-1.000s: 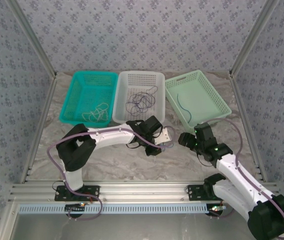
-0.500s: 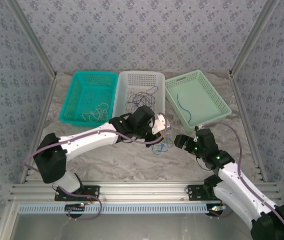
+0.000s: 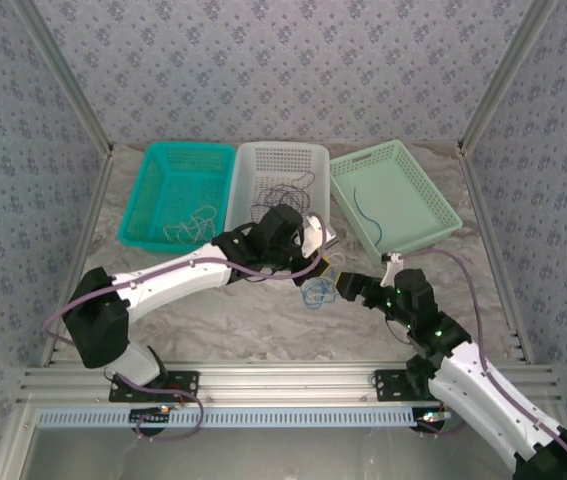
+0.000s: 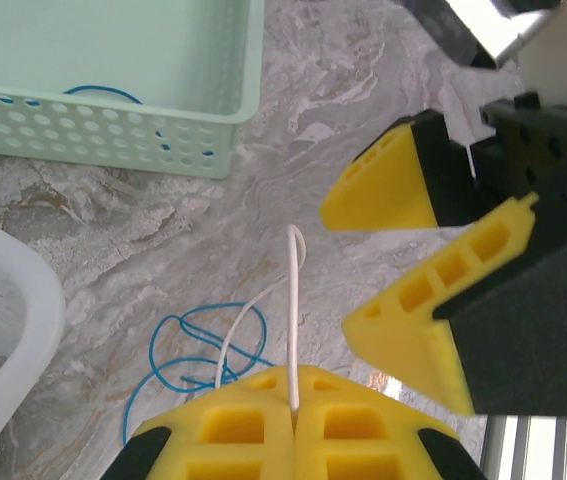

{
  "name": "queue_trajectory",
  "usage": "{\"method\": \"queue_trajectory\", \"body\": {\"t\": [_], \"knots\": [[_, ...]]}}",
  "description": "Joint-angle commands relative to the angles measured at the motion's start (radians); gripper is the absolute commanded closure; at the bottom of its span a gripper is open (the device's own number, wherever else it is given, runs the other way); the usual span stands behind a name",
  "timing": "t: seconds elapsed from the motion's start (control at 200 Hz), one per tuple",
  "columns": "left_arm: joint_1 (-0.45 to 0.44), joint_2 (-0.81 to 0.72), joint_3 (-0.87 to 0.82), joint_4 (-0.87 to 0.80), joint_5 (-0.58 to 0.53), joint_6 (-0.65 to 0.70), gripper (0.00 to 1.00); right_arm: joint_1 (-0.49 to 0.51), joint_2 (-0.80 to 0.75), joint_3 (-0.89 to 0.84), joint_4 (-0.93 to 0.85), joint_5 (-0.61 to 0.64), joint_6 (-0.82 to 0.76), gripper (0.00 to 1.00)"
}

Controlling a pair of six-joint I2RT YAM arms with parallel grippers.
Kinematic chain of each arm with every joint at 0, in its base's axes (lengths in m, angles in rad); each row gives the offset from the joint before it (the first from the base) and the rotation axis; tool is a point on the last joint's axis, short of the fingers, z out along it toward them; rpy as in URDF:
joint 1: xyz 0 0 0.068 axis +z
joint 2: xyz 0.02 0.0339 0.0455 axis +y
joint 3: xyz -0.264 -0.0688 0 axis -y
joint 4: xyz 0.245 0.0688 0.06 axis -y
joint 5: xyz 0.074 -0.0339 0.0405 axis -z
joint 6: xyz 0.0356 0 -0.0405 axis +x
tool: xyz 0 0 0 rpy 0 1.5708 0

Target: Untangle the cables

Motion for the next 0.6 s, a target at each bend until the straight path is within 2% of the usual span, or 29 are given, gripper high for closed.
{"method": "queue_trajectory", "body": {"t": [0.0,0.19,0.305,0.36,0.48,0.595], "knots": [[0.000,-0.048,-0.012,0.079,-0.009,-0.050,1.00,0.023,0.021,-0.019,0.094,0.013,0.024,0.02],[0.014,-0.100,-0.049,0.189,-0.011,-0.115,1.00,0.056,0.140,-0.007,0.228,0.012,0.015,0.05],[0.027,-0.122,-0.072,0.236,0.000,-0.153,1.00,0.089,0.237,0.040,0.241,0.013,-0.029,0.08],[0.034,-0.134,-0.090,0.271,0.008,-0.174,1.00,0.102,0.278,0.056,0.257,0.010,-0.048,0.16],[0.050,-0.160,-0.130,0.336,0.013,-0.221,1.00,0.125,0.342,0.084,0.279,0.022,-0.062,0.43],[0.068,-0.181,-0.164,0.393,0.024,-0.264,1.00,0.151,0.357,0.085,0.309,0.058,-0.061,0.63]]}}
